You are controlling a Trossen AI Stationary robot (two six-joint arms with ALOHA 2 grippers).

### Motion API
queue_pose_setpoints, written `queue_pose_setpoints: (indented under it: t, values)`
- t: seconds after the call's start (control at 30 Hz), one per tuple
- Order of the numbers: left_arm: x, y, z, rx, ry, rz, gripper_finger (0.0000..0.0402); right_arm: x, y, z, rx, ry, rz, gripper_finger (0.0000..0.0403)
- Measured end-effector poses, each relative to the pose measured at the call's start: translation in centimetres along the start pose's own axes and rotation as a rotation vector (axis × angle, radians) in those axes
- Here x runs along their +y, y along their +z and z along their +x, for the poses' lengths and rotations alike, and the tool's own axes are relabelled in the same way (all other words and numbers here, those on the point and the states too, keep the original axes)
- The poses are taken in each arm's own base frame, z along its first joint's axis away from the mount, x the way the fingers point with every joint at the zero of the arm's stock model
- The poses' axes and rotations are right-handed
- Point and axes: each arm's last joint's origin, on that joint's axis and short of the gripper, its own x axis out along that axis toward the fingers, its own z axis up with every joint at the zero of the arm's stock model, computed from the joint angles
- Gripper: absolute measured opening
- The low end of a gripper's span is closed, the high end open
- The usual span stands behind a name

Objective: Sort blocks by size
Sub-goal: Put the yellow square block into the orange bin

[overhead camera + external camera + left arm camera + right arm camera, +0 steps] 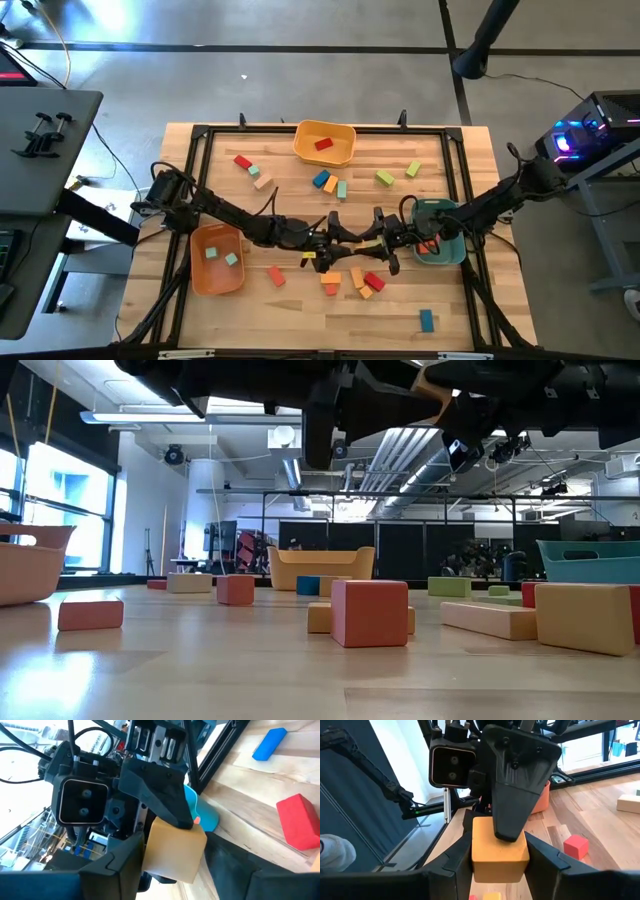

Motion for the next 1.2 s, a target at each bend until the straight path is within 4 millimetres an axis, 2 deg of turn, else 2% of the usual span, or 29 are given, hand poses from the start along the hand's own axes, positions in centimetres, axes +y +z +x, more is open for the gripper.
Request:
queue_pose_setpoints:
  t: [0.27, 0.4, 0.5, 0.67, 0.83, 1.03, 1.13, 1.2]
  values:
    - [0.0, 0.0, 0.0, -0.027, -0.02, -0.035, 0.0138, 0.0, -0.1, 0.0, 0.012, -0.014, 0.031, 0.0138]
    - [-0.1, 0.0, 0.0, -0.022, -0.026, -0.043, 0.013, -0.2, -0.3, 0.0, 0.027, -0.042, 0.068, 0.0144]
    - [-0.2, 0.1, 0.0, -0.019, -0.026, -0.062, 0.0128, -0.3, -0.4, 0.0, 0.041, -0.057, 0.073, 0.0171]
    - [-0.4, 0.3, -0.1, -0.002, -0.019, -0.102, 0.0127, -0.5, -0.7, 0.0, 0.071, -0.081, 0.076, 0.0243]
    - [-0.7, 1.7, -0.6, 0.066, 0.059, -0.074, 0.0127, -1.0, -2.1, -0.3, 0.196, -0.142, 0.072, 0.0283]
    - [-0.4, 3.9, -2.7, 0.281, 0.175, -0.152, 0.0127, -1.4, -2.8, -0.5, 0.258, -0.225, 0.074, 0.0285]
    - [0.4, 5.2, -5.1, 0.399, 0.188, -0.226, 0.0127, -1.4, -2.6, -0.5, 0.235, -0.243, 0.051, 0.0286]
    - [0.9, 5.8, -7.1, 0.453, 0.164, -0.342, 0.0127, -1.4, -2.6, -0.5, 0.231, -0.238, 0.03, 0.0286]
